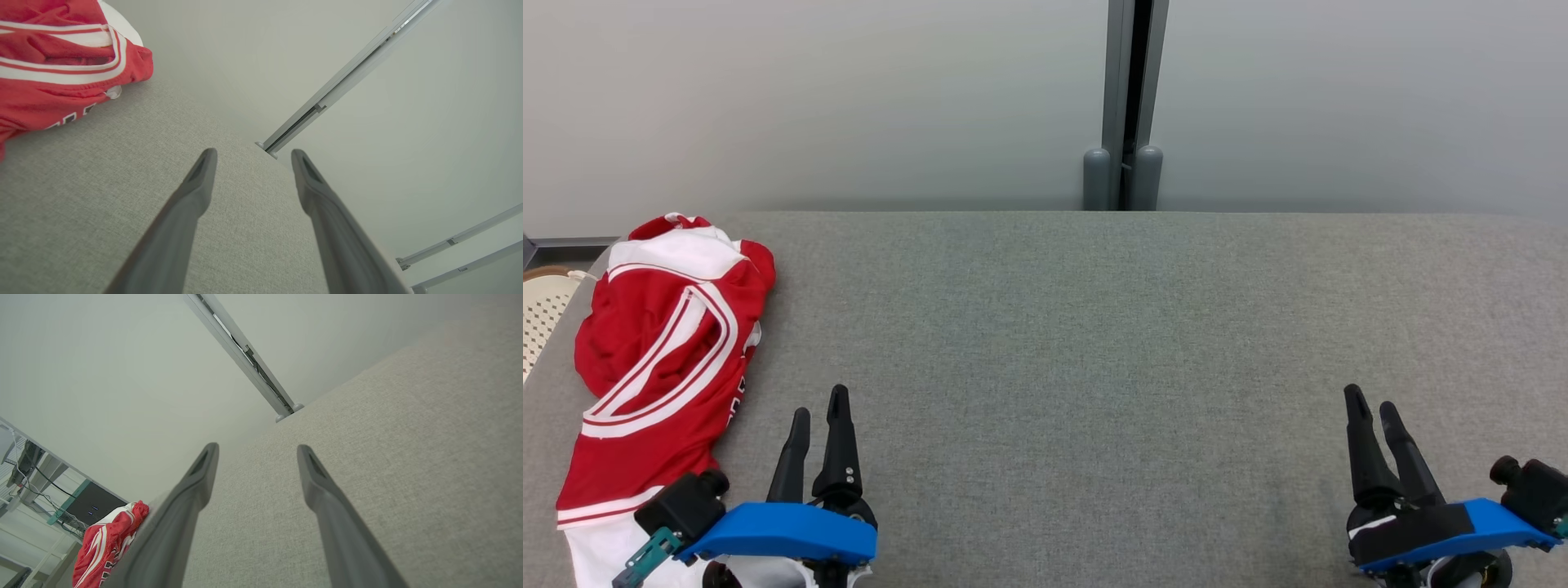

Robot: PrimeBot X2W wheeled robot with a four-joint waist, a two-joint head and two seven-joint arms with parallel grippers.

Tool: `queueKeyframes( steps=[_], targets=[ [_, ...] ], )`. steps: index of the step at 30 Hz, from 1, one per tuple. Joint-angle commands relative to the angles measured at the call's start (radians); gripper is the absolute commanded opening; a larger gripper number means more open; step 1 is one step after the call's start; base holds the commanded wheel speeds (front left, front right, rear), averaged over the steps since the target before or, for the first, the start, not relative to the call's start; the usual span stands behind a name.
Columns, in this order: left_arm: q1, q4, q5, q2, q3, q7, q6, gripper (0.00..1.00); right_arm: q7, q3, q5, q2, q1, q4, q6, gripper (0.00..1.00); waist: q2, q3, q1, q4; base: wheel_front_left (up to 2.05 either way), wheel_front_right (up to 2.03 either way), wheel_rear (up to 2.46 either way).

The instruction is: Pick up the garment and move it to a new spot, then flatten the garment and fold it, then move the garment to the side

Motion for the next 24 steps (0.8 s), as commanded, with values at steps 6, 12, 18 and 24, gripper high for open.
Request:
queueKeyframes(
  steps=[6,12,18,24],
  targets=[
    [-0.005,0.001,0.094,0.007,-0.014,-0.024,0.001,1.0,-0.025,0.007,-0.107,-0.008,0.0,-0.013,0.002,1.0,0.0,0.0,0.0,0.001,0.0,0.0,0.0],
    [0.0,0.019,0.162,0.007,-0.024,-0.041,0.003,1.0,-0.042,0.005,-0.182,-0.008,0.009,0.0,0.002,1.0,0.0,-0.002,0.0,0.001,0.0,0.0,0.0],
    [0.004,0.037,0.216,0.008,-0.037,-0.058,0.004,1.0,-0.059,0.002,-0.254,-0.009,0.014,0.013,0.002,1.0,0.0,-0.006,0.0,0.001,0.0,0.0,0.0],
    [0.007,0.049,0.265,0.008,-0.041,-0.073,0.008,1.0,-0.073,0.004,-0.313,-0.009,0.017,0.03,0.002,1.0,0.0,-0.008,0.0,0.001,0.0,0.0,0.0]
  ],
)
